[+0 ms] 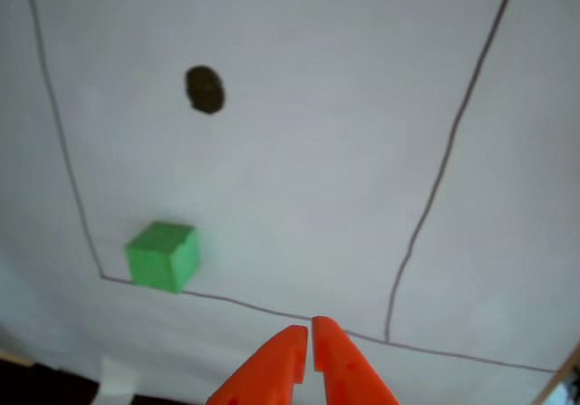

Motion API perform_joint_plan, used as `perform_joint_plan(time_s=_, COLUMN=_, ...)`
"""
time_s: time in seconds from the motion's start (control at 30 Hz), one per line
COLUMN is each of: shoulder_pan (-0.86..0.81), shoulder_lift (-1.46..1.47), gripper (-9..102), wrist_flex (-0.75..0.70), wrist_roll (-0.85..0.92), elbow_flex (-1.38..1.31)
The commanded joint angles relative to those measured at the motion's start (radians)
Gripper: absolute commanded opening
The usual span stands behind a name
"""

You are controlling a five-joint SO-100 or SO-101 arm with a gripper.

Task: Grasp the colored block, Place it on the black dot, and then return the arm to the default position.

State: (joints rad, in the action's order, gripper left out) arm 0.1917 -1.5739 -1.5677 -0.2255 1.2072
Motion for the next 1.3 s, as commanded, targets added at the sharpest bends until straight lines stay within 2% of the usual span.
perform_joint_plan(time_s=0.0, shoulder_pan=0.009, shoulder_lift=0.025, gripper=0, wrist_flex=0.025, wrist_roll=-0.017, elbow_flex=-0.118)
perform_joint_plan(time_s=0.13, shoulder_pan=0.015, shoulder_lift=0.114, gripper=0, wrist_flex=0.051, wrist_roll=-0.008, elbow_flex=-0.241)
perform_joint_plan(time_s=0.37, shoulder_pan=-0.003, shoulder_lift=0.396, gripper=0, wrist_flex=-0.092, wrist_roll=0.029, elbow_flex=-0.724)
perform_joint_plan(time_s=0.7, shoulder_pan=0.049, shoulder_lift=0.644, gripper=0, wrist_flex=-0.147, wrist_roll=0.044, elbow_flex=-0.96)
perform_joint_plan(time_s=1.0, shoulder_pan=0.146, shoulder_lift=0.877, gripper=0, wrist_flex=-0.264, wrist_roll=0.052, elbow_flex=-1.379)
perform_joint_plan(time_s=1.1, shoulder_pan=0.169, shoulder_lift=0.927, gripper=0, wrist_flex=-0.256, wrist_roll=0.054, elbow_flex=-1.448)
perform_joint_plan(time_s=1.27, shoulder_pan=0.176, shoulder_lift=1.037, gripper=0, wrist_flex=-0.133, wrist_roll=0.038, elbow_flex=-1.497)
